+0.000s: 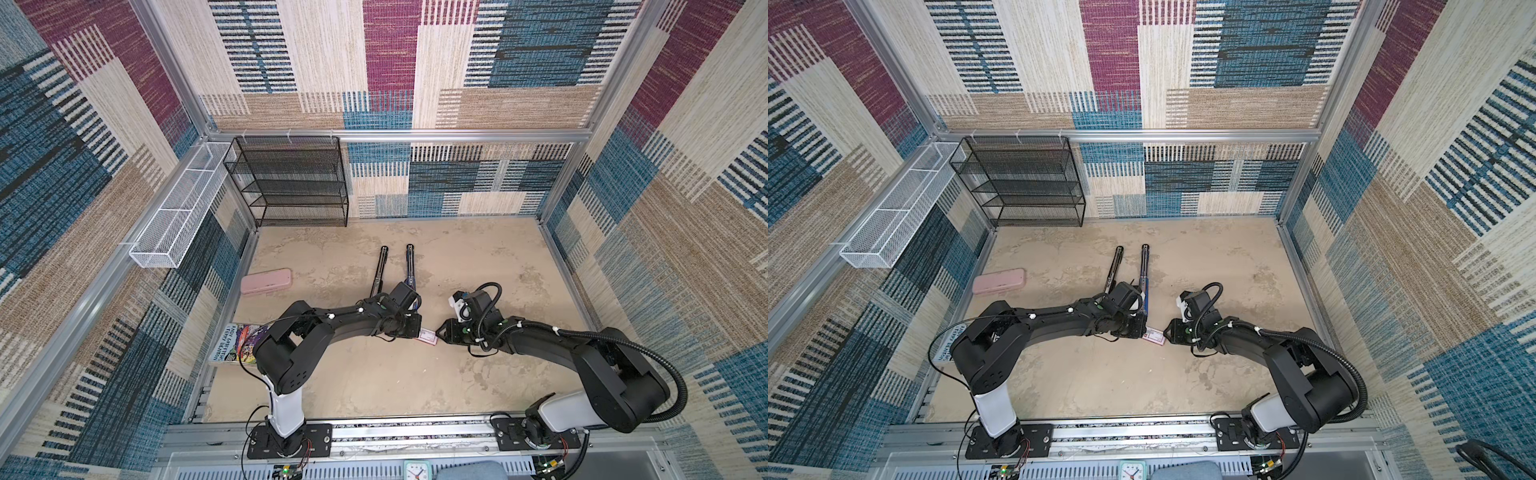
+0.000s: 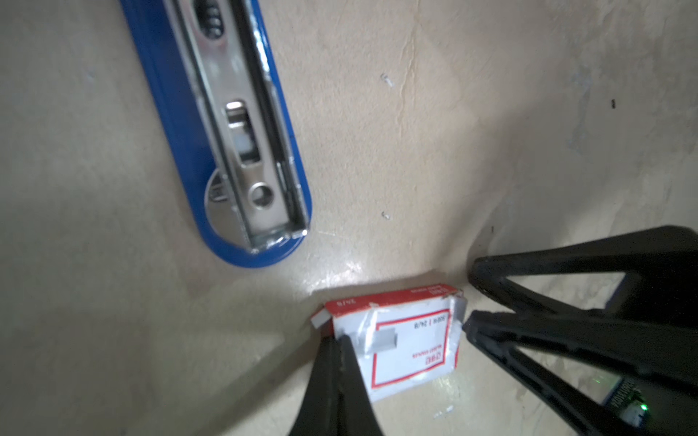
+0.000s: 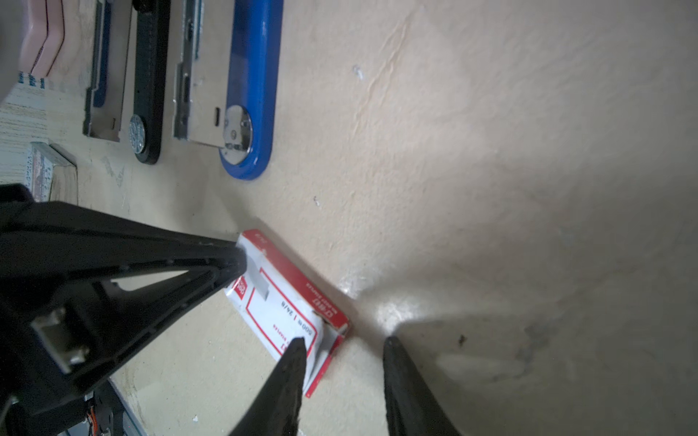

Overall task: Load the staples into the stapler
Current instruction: 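Press the left gripper against the staple box while the right gripper closes on its end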

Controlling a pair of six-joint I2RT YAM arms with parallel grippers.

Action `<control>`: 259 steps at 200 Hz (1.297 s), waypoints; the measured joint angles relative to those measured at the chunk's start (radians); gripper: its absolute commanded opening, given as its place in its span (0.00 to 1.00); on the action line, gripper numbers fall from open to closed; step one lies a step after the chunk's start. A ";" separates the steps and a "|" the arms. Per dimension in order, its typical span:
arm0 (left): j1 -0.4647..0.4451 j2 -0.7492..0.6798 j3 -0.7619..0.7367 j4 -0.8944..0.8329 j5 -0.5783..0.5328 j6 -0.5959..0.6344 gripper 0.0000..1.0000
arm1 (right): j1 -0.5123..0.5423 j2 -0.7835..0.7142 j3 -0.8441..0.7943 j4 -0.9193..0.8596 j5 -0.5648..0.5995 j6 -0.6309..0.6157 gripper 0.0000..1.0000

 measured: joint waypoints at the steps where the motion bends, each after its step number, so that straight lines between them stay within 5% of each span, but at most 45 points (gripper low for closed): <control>1: 0.000 -0.001 -0.001 0.000 0.000 -0.001 0.00 | 0.001 0.001 0.001 -0.001 0.001 0.000 0.33; 206: 0.001 -0.056 -0.090 0.075 -0.024 -0.054 0.00 | 0.063 -0.012 0.101 -0.308 0.260 -0.044 0.10; 259: 0.000 -0.066 -0.105 0.074 -0.025 -0.066 0.00 | 0.063 -0.091 0.073 -0.293 0.185 -0.012 0.33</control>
